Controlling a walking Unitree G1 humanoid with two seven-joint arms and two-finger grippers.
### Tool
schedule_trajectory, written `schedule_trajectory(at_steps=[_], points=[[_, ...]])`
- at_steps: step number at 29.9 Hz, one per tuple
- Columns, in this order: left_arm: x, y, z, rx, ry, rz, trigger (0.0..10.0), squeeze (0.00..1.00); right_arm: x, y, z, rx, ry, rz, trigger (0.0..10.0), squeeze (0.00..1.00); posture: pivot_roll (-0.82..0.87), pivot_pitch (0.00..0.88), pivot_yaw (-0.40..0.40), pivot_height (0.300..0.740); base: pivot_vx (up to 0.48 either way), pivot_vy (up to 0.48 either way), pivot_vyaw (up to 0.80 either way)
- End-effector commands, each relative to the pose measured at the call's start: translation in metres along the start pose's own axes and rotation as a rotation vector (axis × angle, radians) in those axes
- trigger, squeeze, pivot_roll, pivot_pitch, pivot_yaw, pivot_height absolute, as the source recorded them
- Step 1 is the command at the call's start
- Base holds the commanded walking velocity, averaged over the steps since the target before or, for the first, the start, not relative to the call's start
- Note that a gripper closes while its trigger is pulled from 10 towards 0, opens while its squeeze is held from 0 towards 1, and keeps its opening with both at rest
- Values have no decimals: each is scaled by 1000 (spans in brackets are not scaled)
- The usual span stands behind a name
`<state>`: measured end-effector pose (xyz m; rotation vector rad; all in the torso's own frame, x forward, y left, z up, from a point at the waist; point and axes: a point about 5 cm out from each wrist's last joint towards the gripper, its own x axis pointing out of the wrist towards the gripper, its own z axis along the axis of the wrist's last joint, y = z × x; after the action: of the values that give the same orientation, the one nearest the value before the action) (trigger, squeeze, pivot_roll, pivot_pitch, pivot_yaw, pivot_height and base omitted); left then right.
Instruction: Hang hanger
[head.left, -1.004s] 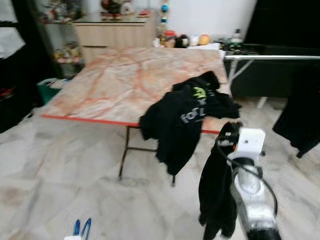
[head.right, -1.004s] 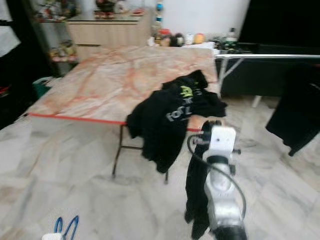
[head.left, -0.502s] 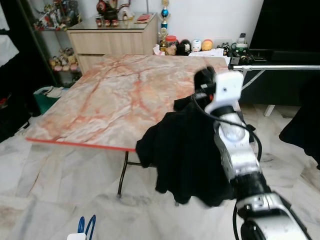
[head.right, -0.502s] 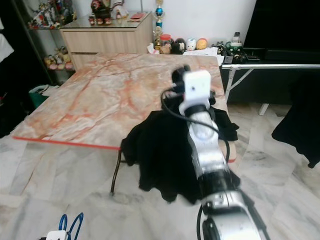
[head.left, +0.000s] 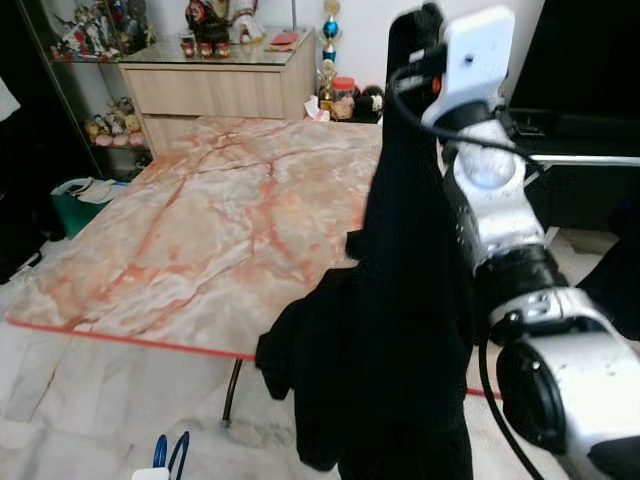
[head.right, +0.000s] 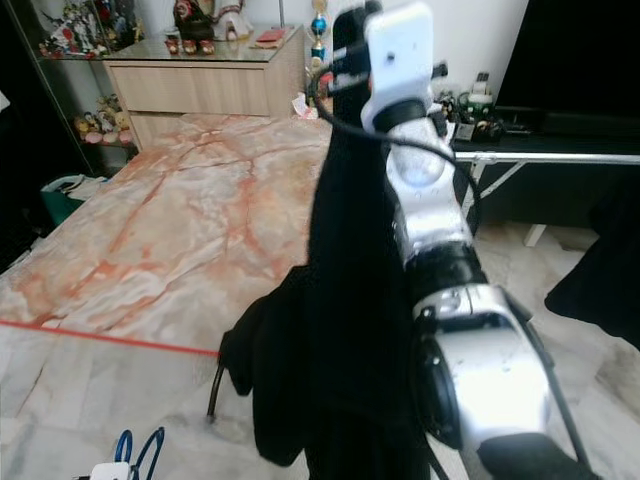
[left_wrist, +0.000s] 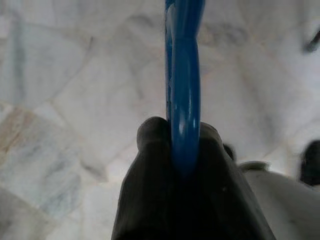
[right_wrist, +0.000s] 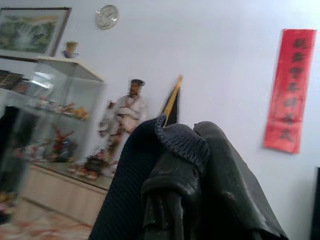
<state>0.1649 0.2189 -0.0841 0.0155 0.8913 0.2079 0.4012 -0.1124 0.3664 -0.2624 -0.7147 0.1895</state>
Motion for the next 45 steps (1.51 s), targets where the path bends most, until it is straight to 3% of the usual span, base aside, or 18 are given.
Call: schedule_trajectory(at_steps=[1,5,6,8,9,10,13,16,17,18,19,23,30,37,38,39,40,45], points=[[-1,0,-2,12,7,-5,10000,0,11,-4,22,12,-88,-12,10000,0,53,0,50,740,424,0,0],[-3,6,-9,17,17,6,10000,0,12,-3,19,24,-70,-2,10000,0,57,0,49,740,363,0,0],[-3,6,-11,16,23,7,10000,0,7,5,0,-1,33,44,10000,0,58,0,48,740,345,0,0],[-4,7,-12,16,25,8,10000,0,4,8,-7,-12,75,63,10000,0,58,0,48,740,345,0,0],[-4,6,-13,5,31,0,10000,0,-3,12,-20,-15,133,85,10000,0,56,0,46,740,0,0,0],[-4,4,-15,-4,40,-14,10000,0,-21,22,-50,-15,270,133,10000,0,56,0,46,740,0,0,0],[-5,1,-18,2,46,-20,10000,0,-56,30,-90,-10,432,160,10000,0,54,0,48,740,0,0,0],[-6,0,-19,4,41,-24,10000,0,-89,33,-115,83,499,131,10000,0,49,0,49,740,0,0,0],[-6,0,-19,4,41,-24,10000,0,-89,33,-115,83,499,131,10000,0,49,0,49,740,0,0,0],[-6,-1,-19,7,38,-28,10000,0,-105,32,-124,103,524,111,10000,667,47,2,49,740,0,0,0],[-6,-2,-19,7,38,-31,10000,0,-119,31,-129,152,535,84,10000,1000,50,5,47,740,0,0,0],[-6,-2,-19,10,35,-36,10000,0,-143,30,-127,202,505,29,10000,1000,50,14,47,740,0,0,0],[-8,-1,-23,18,37,-34,10000,0,-173,15,-87,209,346,-131,10000,1000,48,20,44,740,0,0,0],[-9,0,-27,23,47,-33,10000,0,-194,15,-73,235,427,-196,10000,1000,47,13,40,740,0,0,0],[-9,1,-27,21,44,-31,10000,0,-201,15,-70,207,440,-217,10000,812,50,9,38,740,0,0,0],[-9,1,-28,20,43,-31,10000,0,-203,15,-69,196,444,-218,10000,812,50,9,38,740,0,0,0],[-10,1,-28,19,41,-30,10000,0,-208,16,-69,189,459,-230,10000,4,48,8,38,740,0,0,0],[-10,1,-29,39,48,-34,10000,0,-226,16,-83,301,587,-387,10000,0,49,6,37,740,0,0,0]])
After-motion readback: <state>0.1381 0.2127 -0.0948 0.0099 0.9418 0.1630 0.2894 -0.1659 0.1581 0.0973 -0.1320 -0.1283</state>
